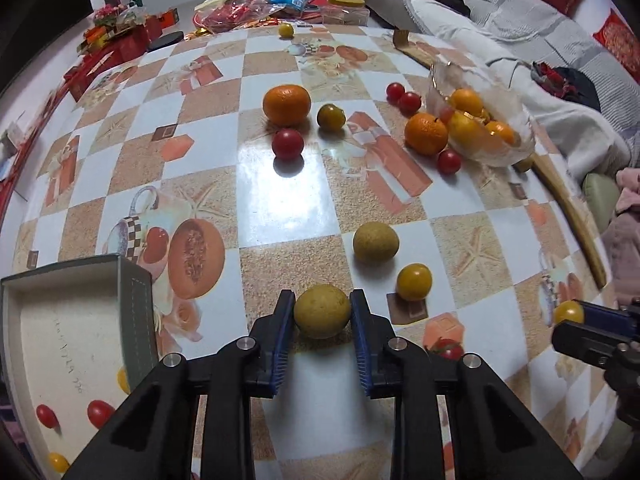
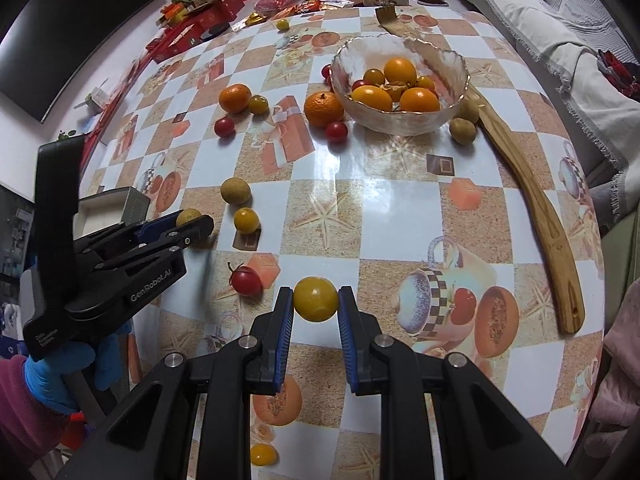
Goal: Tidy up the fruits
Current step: 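Carry the brown fruit and yellow tomato into the white tray and open both tools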
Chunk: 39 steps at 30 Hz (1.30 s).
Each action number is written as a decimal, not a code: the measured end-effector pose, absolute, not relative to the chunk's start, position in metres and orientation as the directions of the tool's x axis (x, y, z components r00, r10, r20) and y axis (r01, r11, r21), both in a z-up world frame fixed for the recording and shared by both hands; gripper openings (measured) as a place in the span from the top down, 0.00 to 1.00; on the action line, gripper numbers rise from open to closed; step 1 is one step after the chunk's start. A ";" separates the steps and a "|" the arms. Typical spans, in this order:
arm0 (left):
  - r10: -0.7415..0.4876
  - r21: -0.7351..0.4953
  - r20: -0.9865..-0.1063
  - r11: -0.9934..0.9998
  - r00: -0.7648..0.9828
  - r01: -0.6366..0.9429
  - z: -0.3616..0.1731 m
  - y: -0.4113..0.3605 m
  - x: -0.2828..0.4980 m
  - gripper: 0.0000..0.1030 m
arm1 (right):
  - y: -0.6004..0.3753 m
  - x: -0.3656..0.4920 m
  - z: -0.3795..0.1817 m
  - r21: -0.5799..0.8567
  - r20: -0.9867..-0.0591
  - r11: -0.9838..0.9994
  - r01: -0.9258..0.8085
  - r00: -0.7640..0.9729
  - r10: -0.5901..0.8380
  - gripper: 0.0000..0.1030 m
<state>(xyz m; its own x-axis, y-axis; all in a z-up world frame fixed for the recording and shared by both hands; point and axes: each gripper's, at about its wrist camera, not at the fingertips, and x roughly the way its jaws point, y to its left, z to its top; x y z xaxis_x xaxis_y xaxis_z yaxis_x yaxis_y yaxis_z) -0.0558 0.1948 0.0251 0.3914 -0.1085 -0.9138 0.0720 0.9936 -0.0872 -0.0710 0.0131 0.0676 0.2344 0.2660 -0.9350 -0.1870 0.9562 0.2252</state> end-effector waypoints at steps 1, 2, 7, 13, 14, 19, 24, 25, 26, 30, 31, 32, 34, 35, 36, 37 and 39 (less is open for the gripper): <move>-0.111 -0.092 -0.911 0.993 0.398 0.068 0.029 0.196 -0.058 0.71 | 0.014 -0.071 0.069 0.227 -0.934 0.955 -0.190 0.235 0.269 0.76; -0.114 -0.096 -0.907 0.993 0.404 0.065 0.033 0.198 -0.060 0.71 | 0.016 -0.071 0.071 0.229 -0.933 0.954 -0.195 0.237 0.272 0.76; -0.107 -0.104 -0.893 0.994 0.437 0.031 0.059 0.216 -0.075 0.71 | 0.030 -0.071 0.078 0.237 -0.927 0.946 -0.220 0.240 0.288 0.76; -0.060 -0.094 -0.878 0.994 0.475 -0.048 0.083 0.251 -0.103 0.71 | 0.057 -0.072 0.089 0.243 -0.918 0.929 -0.278 0.242 0.313 0.76; -0.049 -0.090 -0.878 0.994 0.476 -0.064 0.085 0.257 -0.108 0.71 | 0.063 -0.072 0.091 0.244 -0.917 0.925 -0.291 0.241 0.317 0.76; 0.014 -0.067 -0.885 0.985 0.465 -0.158 0.090 0.297 -0.140 0.71 | 0.099 -0.073 0.098 0.250 -0.911 0.900 -0.358 0.227 0.343 0.76; 0.079 -0.032 -0.900 0.968 0.428 -0.248 0.082 0.335 -0.168 0.71 | 0.136 -0.076 0.100 0.267 -0.906 0.869 -0.417 0.197 0.374 0.76; 0.088 -0.028 -0.905 0.964 0.417 -0.264 0.079 0.342 -0.173 0.71 | 0.144 -0.076 0.099 0.274 -0.905 0.861 -0.428 0.188 0.382 0.76; 0.094 -0.024 -0.907 0.961 0.411 -0.274 0.077 0.346 -0.177 0.71 | 0.154 -0.077 0.099 0.282 -0.904 0.852 -0.440 0.176 0.390 0.76; 0.113 -0.010 -0.918 0.951 0.380 -0.308 0.063 0.359 -0.190 0.71 | 0.189 -0.076 0.093 0.301 -0.903 0.822 -0.483 0.132 0.408 0.76; 0.112 -0.010 -0.922 0.950 0.370 -0.312 0.059 0.361 -0.191 0.71 | 0.197 -0.075 0.091 0.303 -0.904 0.816 -0.493 0.122 0.409 0.76; 0.115 -0.005 -0.927 0.948 0.358 -0.318 0.053 0.362 -0.192 0.71 | 0.206 -0.073 0.089 0.304 -0.905 0.810 -0.502 0.112 0.409 0.76; 0.113 -0.004 -0.931 0.947 0.346 -0.322 0.046 0.363 -0.193 0.71 | 0.218 -0.071 0.085 0.304 -0.907 0.803 -0.512 0.102 0.408 0.76; 0.114 -0.004 -0.933 0.946 0.341 -0.325 0.043 0.364 -0.193 0.71 | 0.226 -0.069 0.083 0.305 -0.908 0.799 -0.517 0.095 0.408 0.76; 0.113 -0.003 -0.935 0.945 0.337 -0.327 0.040 0.364 -0.194 0.71 | 0.231 -0.067 0.081 0.305 -0.909 0.798 -0.520 0.091 0.407 0.76; 0.114 -0.002 -0.936 0.944 0.332 -0.329 0.038 0.364 -0.193 0.71 | 0.239 -0.064 0.078 0.304 -0.910 0.796 -0.524 0.087 0.405 0.76; 0.112 -0.002 -0.939 0.944 0.326 -0.330 0.034 0.364 -0.193 0.71 | 0.248 -0.060 0.074 0.301 -0.913 0.793 -0.529 0.082 0.401 0.76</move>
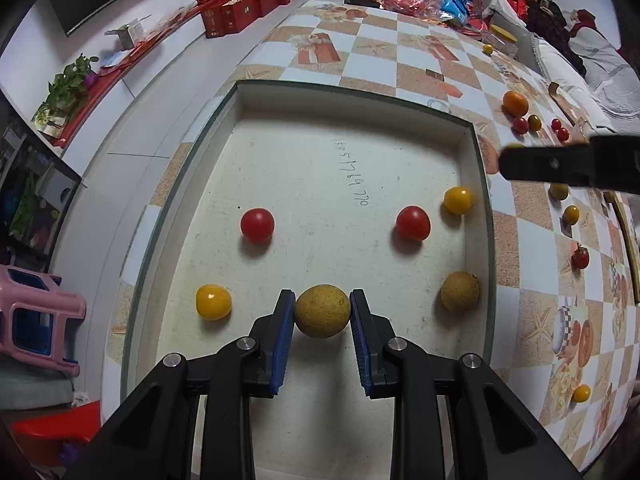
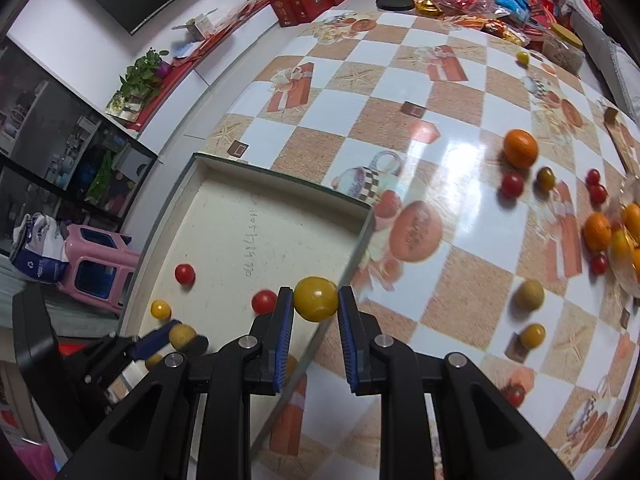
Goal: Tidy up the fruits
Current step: 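Carry the brown fruit and yellow tomato into the white tray and open both tools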
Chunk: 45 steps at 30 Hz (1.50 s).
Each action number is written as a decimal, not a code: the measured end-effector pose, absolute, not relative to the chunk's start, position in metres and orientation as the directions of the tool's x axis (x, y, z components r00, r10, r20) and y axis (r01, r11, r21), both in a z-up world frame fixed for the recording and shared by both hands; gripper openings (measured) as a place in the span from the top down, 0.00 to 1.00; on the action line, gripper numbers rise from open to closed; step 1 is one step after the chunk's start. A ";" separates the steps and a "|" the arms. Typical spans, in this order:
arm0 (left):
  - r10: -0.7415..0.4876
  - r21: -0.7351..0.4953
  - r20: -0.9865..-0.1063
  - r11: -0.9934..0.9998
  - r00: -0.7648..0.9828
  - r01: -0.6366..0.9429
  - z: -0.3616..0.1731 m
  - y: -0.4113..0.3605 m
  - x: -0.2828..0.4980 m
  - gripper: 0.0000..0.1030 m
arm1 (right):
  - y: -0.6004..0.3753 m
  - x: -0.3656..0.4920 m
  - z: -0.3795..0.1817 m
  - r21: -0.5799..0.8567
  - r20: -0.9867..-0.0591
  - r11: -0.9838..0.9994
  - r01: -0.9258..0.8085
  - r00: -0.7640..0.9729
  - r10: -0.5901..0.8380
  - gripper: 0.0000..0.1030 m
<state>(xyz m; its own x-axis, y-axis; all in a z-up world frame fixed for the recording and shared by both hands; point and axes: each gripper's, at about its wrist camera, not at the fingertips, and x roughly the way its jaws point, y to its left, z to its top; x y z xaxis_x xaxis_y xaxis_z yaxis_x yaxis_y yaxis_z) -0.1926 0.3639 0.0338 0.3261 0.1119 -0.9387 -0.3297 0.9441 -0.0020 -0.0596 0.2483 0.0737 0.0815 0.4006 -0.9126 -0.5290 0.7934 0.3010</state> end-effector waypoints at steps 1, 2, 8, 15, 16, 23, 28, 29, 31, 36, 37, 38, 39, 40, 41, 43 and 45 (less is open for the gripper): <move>0.113 0.001 -0.939 0.944 0.323 -0.329 0.033 0.364 -0.193 0.71 | 0.255 -0.057 0.071 0.297 -0.915 0.792 -0.534 0.079 0.397 0.76; 0.113 0.002 -0.940 0.945 0.321 -0.328 0.031 0.364 -0.192 0.71 | 0.260 -0.055 0.069 0.294 -0.916 0.790 -0.538 0.077 0.394 0.76; 0.115 0.004 -0.942 0.943 0.314 -0.334 0.027 0.366 -0.190 0.71 | 0.283 -0.046 0.057 0.275 -0.925 0.784 -0.556 0.068 0.373 0.76; 0.129 0.024 -0.943 0.946 0.308 -0.322 0.021 0.365 -0.191 0.71 | 0.296 -0.040 0.041 0.242 -0.939 0.786 -0.569 0.066 0.337 0.76; 0.132 0.029 -0.942 0.948 0.308 -0.318 0.020 0.364 -0.191 0.71 | 0.299 -0.039 0.037 0.232 -0.943 0.785 -0.574 0.065 0.327 0.76; 0.153 0.056 -0.933 0.956 0.327 -0.287 0.022 0.357 -0.195 0.71 | 0.308 -0.042 0.021 0.196 -0.959 0.779 -0.595 0.052 0.280 0.76; 0.159 0.068 -0.932 0.959 0.325 -0.274 0.022 0.356 -0.195 0.70 | 0.314 -0.044 0.021 0.193 -0.960 0.764 -0.615 0.043 0.277 0.66; 0.165 0.075 -0.932 0.959 0.323 -0.273 0.022 0.356 -0.195 0.65 | 0.314 -0.043 0.020 0.205 -0.958 0.762 -0.615 0.032 0.284 0.61; 0.174 0.082 -0.929 0.958 0.327 -0.276 0.023 0.356 -0.196 0.30 | 0.314 -0.043 0.021 0.213 -0.957 0.763 -0.610 0.027 0.288 0.54; 0.183 0.098 -0.926 0.961 0.330 -0.257 0.025 0.354 -0.197 0.27 | 0.305 -0.039 0.036 0.273 -0.932 0.761 -0.588 0.034 0.360 0.24; 0.182 0.100 -0.928 0.962 0.326 -0.254 0.024 0.354 -0.197 0.27 | 0.303 -0.038 0.041 0.278 -0.927 0.763 -0.584 0.045 0.372 0.19; 0.182 0.101 -0.929 0.963 0.323 -0.251 0.025 0.353 -0.197 0.27 | 0.299 -0.037 0.047 0.288 -0.918 0.764 -0.577 0.060 0.392 0.19; 0.180 0.101 -0.929 0.963 0.323 -0.248 0.026 0.352 -0.197 0.27 | 0.295 -0.036 0.052 0.299 -0.911 0.765 -0.570 0.067 0.406 0.18; 0.178 0.100 -0.929 0.965 0.323 -0.244 0.027 0.351 -0.196 0.27 | 0.291 -0.034 0.057 0.310 -0.905 0.768 -0.560 0.074 0.419 0.18; 0.177 0.102 -0.930 0.966 0.323 -0.237 0.029 0.350 -0.196 0.27 | 0.285 -0.032 0.063 0.316 -0.899 0.774 -0.548 0.087 0.429 0.16; 0.179 0.106 -0.929 0.968 0.325 -0.228 0.032 0.346 -0.193 0.27 | 0.277 -0.031 0.072 0.315 -0.893 0.788 -0.529 0.116 0.435 0.15; 0.177 0.109 -0.926 0.971 0.332 -0.214 0.037 0.342 -0.190 0.27 | 0.261 -0.028 0.079 0.313 -0.890 0.803 -0.507 0.139 0.435 0.15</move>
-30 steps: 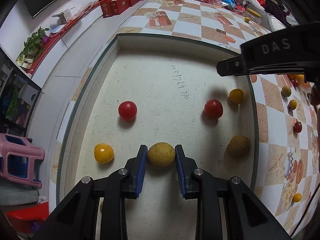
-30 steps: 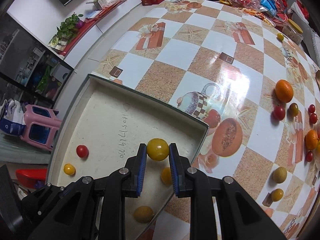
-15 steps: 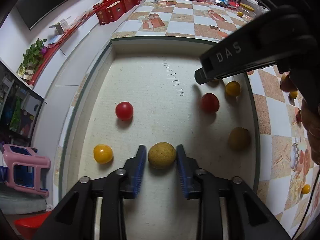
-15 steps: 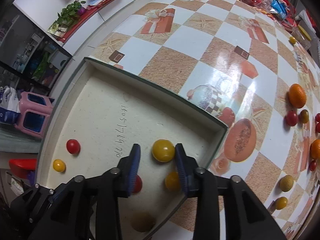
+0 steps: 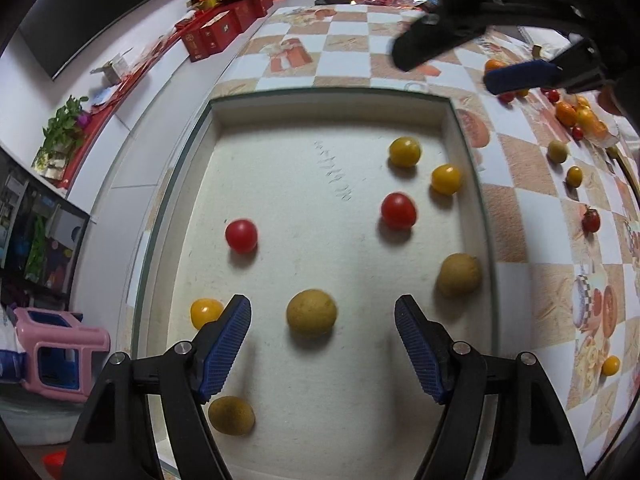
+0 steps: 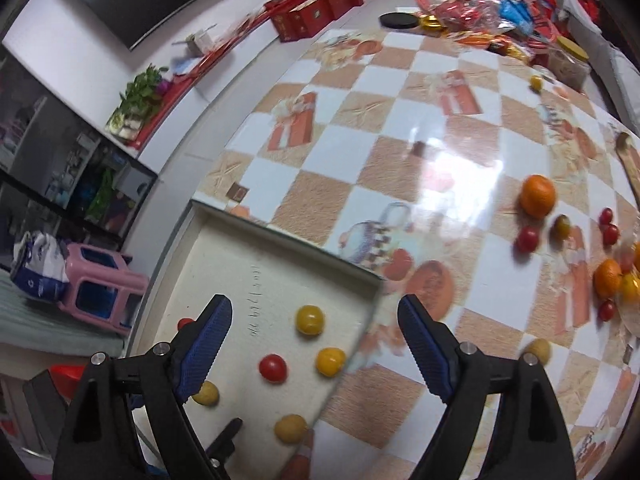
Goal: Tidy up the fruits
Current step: 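Move both open tools back over the table fruits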
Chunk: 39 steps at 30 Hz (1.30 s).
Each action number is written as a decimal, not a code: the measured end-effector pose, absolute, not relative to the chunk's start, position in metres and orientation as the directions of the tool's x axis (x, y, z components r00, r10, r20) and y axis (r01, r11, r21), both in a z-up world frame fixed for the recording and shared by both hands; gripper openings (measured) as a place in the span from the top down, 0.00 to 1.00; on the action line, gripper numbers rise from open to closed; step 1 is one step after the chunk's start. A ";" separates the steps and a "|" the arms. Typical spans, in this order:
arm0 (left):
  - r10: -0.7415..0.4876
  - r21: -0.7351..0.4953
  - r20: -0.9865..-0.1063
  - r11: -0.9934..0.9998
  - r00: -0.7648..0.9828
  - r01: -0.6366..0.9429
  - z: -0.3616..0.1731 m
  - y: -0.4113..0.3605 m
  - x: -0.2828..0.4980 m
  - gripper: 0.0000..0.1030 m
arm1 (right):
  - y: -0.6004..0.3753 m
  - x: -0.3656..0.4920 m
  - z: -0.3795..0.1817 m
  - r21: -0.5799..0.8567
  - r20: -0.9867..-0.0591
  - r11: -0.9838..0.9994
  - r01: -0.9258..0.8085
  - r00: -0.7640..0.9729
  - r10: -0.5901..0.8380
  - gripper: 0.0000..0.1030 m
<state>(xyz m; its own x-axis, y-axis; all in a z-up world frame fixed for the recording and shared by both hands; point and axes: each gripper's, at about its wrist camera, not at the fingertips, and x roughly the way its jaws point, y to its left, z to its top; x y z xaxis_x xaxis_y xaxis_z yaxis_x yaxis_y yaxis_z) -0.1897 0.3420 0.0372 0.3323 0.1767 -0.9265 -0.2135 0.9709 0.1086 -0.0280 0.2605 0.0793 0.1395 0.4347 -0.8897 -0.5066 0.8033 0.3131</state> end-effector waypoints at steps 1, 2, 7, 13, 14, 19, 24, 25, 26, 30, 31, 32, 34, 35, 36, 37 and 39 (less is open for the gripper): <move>0.175 0.109 -0.926 0.972 0.335 -0.206 0.039 0.340 -0.188 0.27 | 0.249 -0.027 0.082 0.311 -0.889 0.812 -0.493 0.151 0.432 0.15; 0.172 0.108 -0.925 0.974 0.340 -0.198 0.042 0.338 -0.186 0.27 | 0.234 -0.026 0.085 0.305 -0.890 0.827 -0.473 0.168 0.424 0.15; 0.155 0.108 -0.915 0.984 0.373 -0.143 0.055 0.319 -0.173 0.27 | 0.178 -0.032 0.090 0.265 -0.905 0.875 -0.406 0.208 0.371 0.15; 0.121 0.104 -0.911 0.992 0.395 -0.063 0.065 0.288 -0.156 0.27 | 0.102 -0.057 0.081 0.210 -0.935 0.926 -0.312 0.213 0.284 0.15; 0.116 0.104 -0.911 0.993 0.396 -0.052 0.065 0.283 -0.153 0.27 | 0.090 -0.063 0.079 0.196 -0.941 0.935 -0.296 0.212 0.265 0.15; 0.081 0.095 -0.917 0.995 0.390 0.017 0.067 0.251 -0.142 0.27 | 0.051 -0.094 0.067 0.160 -0.957 0.954 -0.254 0.195 0.213 0.15; 0.021 0.049 -0.933 0.996 0.359 0.068 0.061 0.224 -0.130 0.27 | 0.037 -0.130 0.057 0.153 -0.965 0.957 -0.248 0.170 0.198 0.15; 0.009 0.038 -0.935 0.996 0.353 0.076 0.059 0.220 -0.126 0.27 | 0.036 -0.138 0.055 0.154 -0.966 0.957 -0.247 0.165 0.198 0.15; -0.002 0.029 -0.937 0.996 0.350 0.084 0.058 0.215 -0.124 0.27 | 0.034 -0.145 0.052 0.157 -0.967 0.957 -0.245 0.157 0.199 0.15; -0.032 0.009 -0.940 0.993 0.340 0.120 0.050 0.192 -0.111 0.27 | 0.032 -0.170 0.043 0.160 -0.971 0.956 -0.244 0.137 0.197 0.15; -0.039 0.005 -0.940 0.992 0.339 0.126 0.048 0.187 -0.109 0.27 | 0.032 -0.176 0.042 0.156 -0.971 0.957 -0.244 0.138 0.194 0.15; -0.046 -0.001 -0.940 0.991 0.337 0.135 0.047 0.182 -0.107 0.27 | 0.033 -0.181 0.041 0.154 -0.971 0.957 -0.246 0.141 0.192 0.15; -0.062 -0.012 -0.940 0.988 0.335 0.151 0.043 0.171 -0.102 0.27 | 0.034 -0.188 0.040 0.149 -0.971 0.956 -0.252 0.146 0.189 0.15; -0.067 -0.015 -0.941 0.988 0.333 0.157 0.041 0.167 -0.099 0.27 | 0.035 -0.191 0.039 0.145 -0.971 0.956 -0.256 0.147 0.187 0.15; -0.072 -0.018 -0.941 0.987 0.331 0.163 0.038 0.161 -0.097 0.27 | 0.036 -0.194 0.038 0.144 -0.971 0.955 -0.260 0.148 0.187 0.15; -0.075 -0.020 -0.941 0.986 0.330 0.167 0.037 0.158 -0.095 0.27 | 0.035 -0.197 0.037 0.144 -0.971 0.954 -0.262 0.149 0.187 0.15; -0.083 -0.026 -0.942 0.984 0.325 0.175 0.033 0.151 -0.091 0.27 | 0.037 -0.200 0.035 0.140 -0.970 0.953 -0.269 0.155 0.186 0.17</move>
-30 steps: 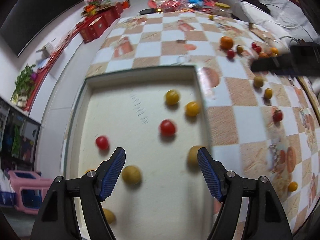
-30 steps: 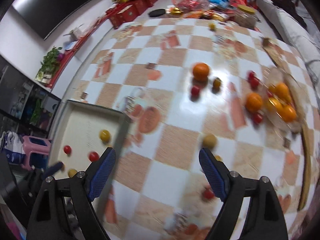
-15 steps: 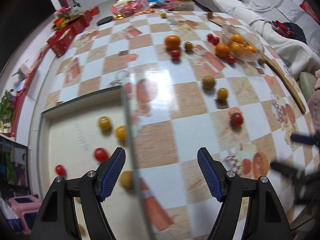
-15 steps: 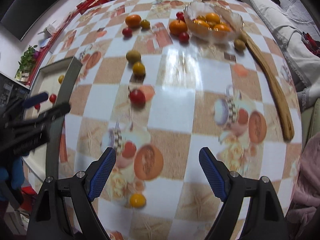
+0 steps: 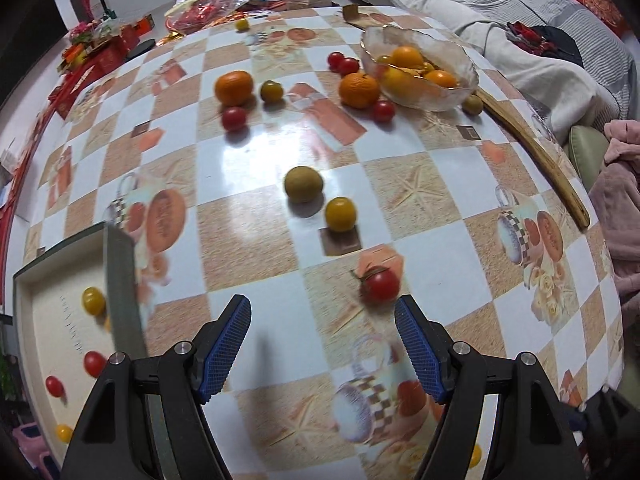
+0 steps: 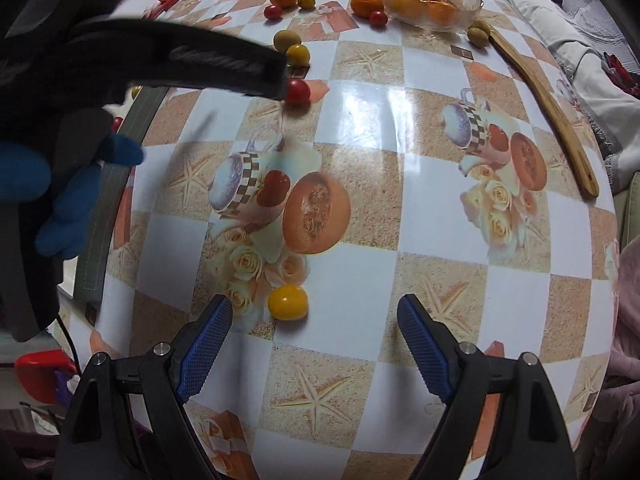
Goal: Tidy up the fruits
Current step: 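Move both open tools back over the table fruits, then grasp a red cherry tomato with the left tool while the right grasps a yellow one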
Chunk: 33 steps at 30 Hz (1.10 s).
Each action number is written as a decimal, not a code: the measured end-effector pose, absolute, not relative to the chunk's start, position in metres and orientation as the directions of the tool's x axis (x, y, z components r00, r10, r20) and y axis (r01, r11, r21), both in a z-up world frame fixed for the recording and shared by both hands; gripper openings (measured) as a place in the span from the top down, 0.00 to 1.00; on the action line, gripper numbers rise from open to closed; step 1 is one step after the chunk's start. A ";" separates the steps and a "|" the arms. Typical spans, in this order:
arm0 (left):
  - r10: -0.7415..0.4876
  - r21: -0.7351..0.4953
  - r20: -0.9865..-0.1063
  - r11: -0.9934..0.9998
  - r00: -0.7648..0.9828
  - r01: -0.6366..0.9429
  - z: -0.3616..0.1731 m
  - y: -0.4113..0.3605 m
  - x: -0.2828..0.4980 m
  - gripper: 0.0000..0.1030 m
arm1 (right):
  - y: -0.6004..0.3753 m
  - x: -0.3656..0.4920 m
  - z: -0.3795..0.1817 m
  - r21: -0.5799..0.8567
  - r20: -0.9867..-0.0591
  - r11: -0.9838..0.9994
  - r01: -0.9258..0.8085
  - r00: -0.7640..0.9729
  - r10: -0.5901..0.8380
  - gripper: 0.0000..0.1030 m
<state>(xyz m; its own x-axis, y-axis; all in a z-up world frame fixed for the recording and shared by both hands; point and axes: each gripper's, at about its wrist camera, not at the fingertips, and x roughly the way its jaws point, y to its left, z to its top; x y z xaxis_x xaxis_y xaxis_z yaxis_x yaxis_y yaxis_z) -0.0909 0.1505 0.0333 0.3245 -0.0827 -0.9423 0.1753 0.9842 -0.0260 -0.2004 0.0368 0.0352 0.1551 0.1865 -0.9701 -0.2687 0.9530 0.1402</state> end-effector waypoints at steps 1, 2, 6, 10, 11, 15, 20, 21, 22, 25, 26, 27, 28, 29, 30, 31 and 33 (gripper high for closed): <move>-0.084 -0.025 -0.942 0.983 0.324 0.182 0.031 0.147 -0.089 0.27 | 0.038 -0.202 0.035 0.138 -0.970 0.952 -0.272 0.159 0.186 0.18; -0.083 -0.023 -0.943 0.982 0.322 0.186 0.029 0.143 -0.087 0.27 | 0.039 -0.203 0.034 0.133 -0.969 0.951 -0.277 0.165 0.184 0.20; -0.073 -0.011 -0.946 0.981 0.316 0.193 0.022 0.133 -0.081 0.27 | 0.044 -0.205 0.032 0.117 -0.969 0.946 -0.301 0.175 0.176 0.26; -0.057 0.004 -0.948 0.981 0.313 0.192 0.016 0.127 -0.076 0.27 | 0.052 -0.208 0.028 0.091 -0.971 0.940 -0.330 0.179 0.157 0.34; -0.056 0.005 -0.949 0.982 0.311 0.191 0.015 0.126 -0.075 0.34 | 0.054 -0.209 0.027 0.083 -0.973 0.937 -0.341 0.177 0.151 0.38; -0.058 0.002 -0.950 0.981 0.306 0.192 0.014 0.122 -0.074 0.43 | 0.065 -0.215 0.025 0.043 -0.974 0.921 -0.387 0.190 0.126 0.46; -0.067 0.003 -0.947 0.976 0.314 0.218 0.017 0.114 -0.075 0.68 | 0.077 -0.222 0.025 0.007 -0.972 0.901 -0.434 0.207 0.108 0.70; -0.070 0.001 -0.947 0.975 0.315 0.221 0.017 0.113 -0.075 0.69 | 0.078 -0.222 0.026 0.013 -0.972 0.898 -0.439 0.204 0.113 0.79; -0.075 -0.004 -0.946 0.975 0.314 0.220 0.018 0.114 -0.076 0.69 | 0.078 -0.221 0.026 0.026 -0.973 0.898 -0.438 0.194 0.122 0.79; -0.122 -0.066 -0.946 0.980 0.300 0.190 0.020 0.123 -0.076 0.69 | 0.069 -0.213 0.029 0.090 -0.971 0.912 -0.399 0.168 0.169 0.79; -0.131 -0.081 -0.945 0.981 0.300 0.174 0.022 0.128 -0.077 0.69 | 0.063 -0.210 0.031 0.113 -0.968 0.919 -0.377 0.165 0.187 0.79; -0.135 -0.089 -0.944 0.983 0.303 0.162 0.024 0.133 -0.077 0.69 | 0.058 -0.207 0.033 0.136 -0.966 0.925 -0.355 0.161 0.203 0.79; -0.137 -0.093 -0.942 0.984 0.307 0.152 0.026 0.137 -0.079 0.69 | 0.051 -0.204 0.035 0.162 -0.962 0.931 -0.326 0.159 0.223 0.79; -0.138 -0.098 -0.940 0.985 0.313 0.140 0.030 0.143 -0.080 0.69 | 0.046 -0.200 0.037 0.179 -0.959 0.934 -0.308 0.158 0.236 0.79; -0.138 -0.099 -0.938 0.986 0.317 0.134 0.032 0.146 -0.081 0.69 | 0.040 -0.195 0.038 0.194 -0.957 0.937 -0.289 0.156 0.246 0.79; -0.136 -0.099 -0.937 0.987 0.322 0.127 0.035 0.151 -0.083 0.69 | 0.035 -0.192 0.039 0.205 -0.955 0.941 -0.269 0.157 0.253 0.79; -0.129 -0.095 -0.934 0.989 0.333 0.117 0.041 0.159 -0.088 0.69 | 0.025 -0.186 0.043 0.219 -0.951 0.944 -0.246 0.163 0.263 0.79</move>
